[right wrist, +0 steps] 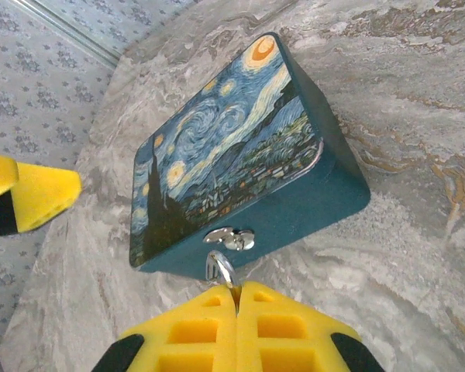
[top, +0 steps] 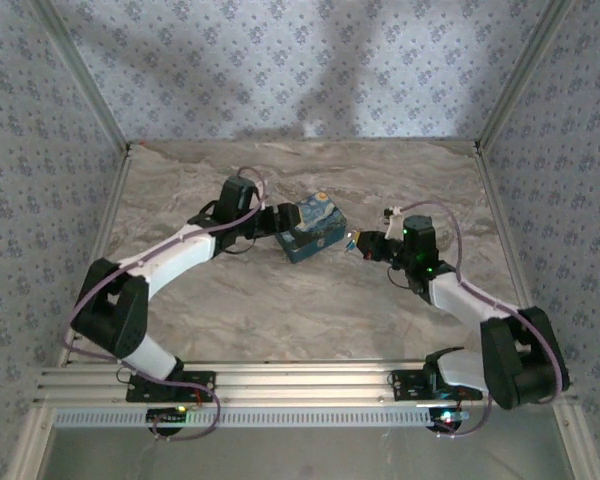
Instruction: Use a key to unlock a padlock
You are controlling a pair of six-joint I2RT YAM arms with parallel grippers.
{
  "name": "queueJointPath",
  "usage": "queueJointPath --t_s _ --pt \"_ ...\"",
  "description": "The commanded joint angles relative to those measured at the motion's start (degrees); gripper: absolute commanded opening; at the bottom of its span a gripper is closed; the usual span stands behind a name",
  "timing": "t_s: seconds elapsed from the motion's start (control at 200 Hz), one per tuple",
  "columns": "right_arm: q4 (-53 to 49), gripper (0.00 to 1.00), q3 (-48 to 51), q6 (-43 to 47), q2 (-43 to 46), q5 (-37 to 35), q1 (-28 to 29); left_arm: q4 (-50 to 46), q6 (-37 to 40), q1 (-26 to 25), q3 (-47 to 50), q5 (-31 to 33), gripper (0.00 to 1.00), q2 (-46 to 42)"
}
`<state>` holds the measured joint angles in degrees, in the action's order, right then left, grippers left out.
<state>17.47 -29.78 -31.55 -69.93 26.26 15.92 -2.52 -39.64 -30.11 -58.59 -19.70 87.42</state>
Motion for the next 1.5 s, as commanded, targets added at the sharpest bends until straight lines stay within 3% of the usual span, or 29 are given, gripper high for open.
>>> queueJointPath --t_s 0.0,0.385,0.585,1.004,1.494 --pt "-11.89 0.02 -3.31 4.08 4.53 -0.96 0.94 2.59 3.67 1.14 2.71 4.35 0.8 -5.81" --pt "-37.8 0.02 -7.32 9.11 15.57 -2.8 5.79 6.32 10.2 4.35 14.46 16.24 0.98 -23.43" --pt "-43.64 0.02 -6.7 7.81 15.64 -1.2 8.7 6.72 12.85 5.27 17.96 18.99 0.98 -29.45" --pt "-43.0 0.02 -6.45 7.28 1.51 1.8 15.32 6.92 12.83 5.83 19.74 19.81 0.98 -32.05" --pt "-34.65 0.02 -6.43 7.47 -10.99 4.01 16.3 6.39 12.48 5.98 19.67 19.74 0.98 -32.09"
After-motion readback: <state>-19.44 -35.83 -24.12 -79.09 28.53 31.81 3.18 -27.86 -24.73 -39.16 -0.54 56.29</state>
